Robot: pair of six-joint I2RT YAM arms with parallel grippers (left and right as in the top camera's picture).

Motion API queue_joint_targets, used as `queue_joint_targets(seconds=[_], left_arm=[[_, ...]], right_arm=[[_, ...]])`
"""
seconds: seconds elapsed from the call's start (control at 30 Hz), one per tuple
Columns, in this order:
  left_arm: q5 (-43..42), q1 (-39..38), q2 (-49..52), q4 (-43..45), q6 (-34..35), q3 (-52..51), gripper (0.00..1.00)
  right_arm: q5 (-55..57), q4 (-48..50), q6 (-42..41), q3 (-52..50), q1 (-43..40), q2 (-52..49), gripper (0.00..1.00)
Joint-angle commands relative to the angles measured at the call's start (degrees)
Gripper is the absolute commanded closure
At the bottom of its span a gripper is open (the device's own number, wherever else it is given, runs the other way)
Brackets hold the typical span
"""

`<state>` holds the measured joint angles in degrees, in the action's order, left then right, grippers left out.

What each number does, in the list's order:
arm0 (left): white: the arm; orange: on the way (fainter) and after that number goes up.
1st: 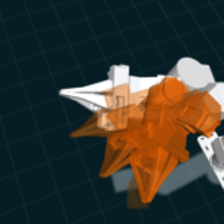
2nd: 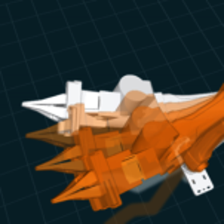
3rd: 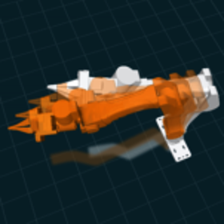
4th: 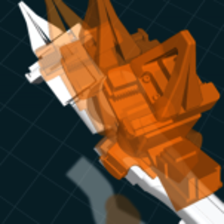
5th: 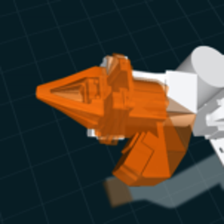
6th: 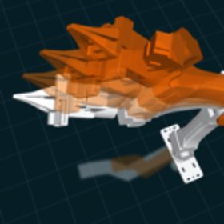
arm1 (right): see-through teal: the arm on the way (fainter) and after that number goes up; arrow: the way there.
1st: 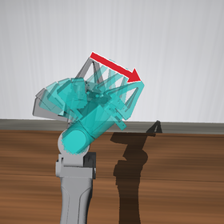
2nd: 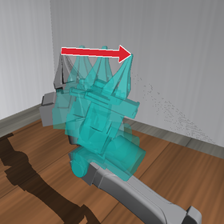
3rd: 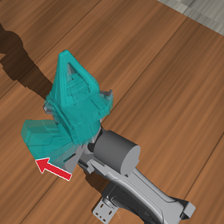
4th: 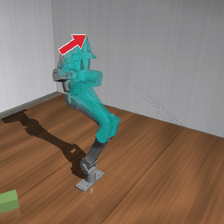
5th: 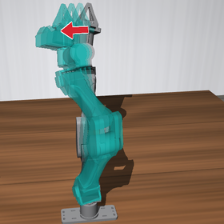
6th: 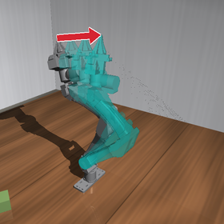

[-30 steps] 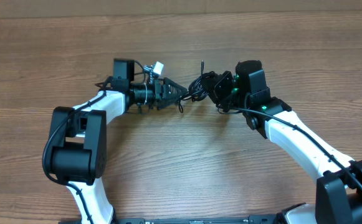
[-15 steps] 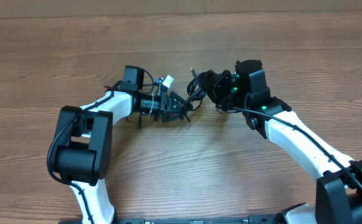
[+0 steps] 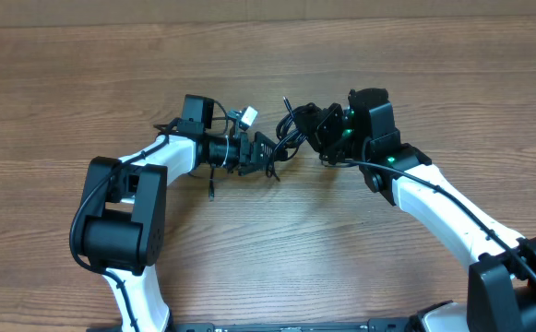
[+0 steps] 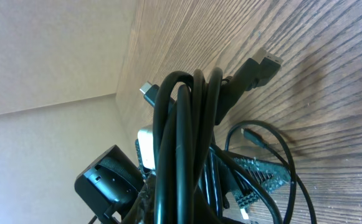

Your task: Untangle cables

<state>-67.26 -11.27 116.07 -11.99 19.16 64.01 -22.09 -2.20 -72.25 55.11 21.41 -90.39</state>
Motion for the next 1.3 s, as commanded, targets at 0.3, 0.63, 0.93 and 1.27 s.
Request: queue_joint_targets(seconds=[0.3,0.63,0.93,1.27], left_arm=[[-9.4,-1.27,0.81,4.09,3.08,-0.15,0.13],[-9.16,-4.98,0.83,0.85,-0.61,-0.17,0.16],[-1.4,-5.79,0.83,-13.09,-13.05,-0.22,0.28],[14.23,-4.94,0.81,-23.89,-14.86,0.02,0.3]], right_arm=[[-0.09,0.7,0.07,0.66,-0.17,0.52,0.96],[0.02,1.46,0.09,0.66,-0.17,0.52,0.96],[0.0,4.44,0.09,0.66,-0.24,0.52,0.96],[0.55,4.24,1.9,0.66,-0.28,0.52,0.96]])
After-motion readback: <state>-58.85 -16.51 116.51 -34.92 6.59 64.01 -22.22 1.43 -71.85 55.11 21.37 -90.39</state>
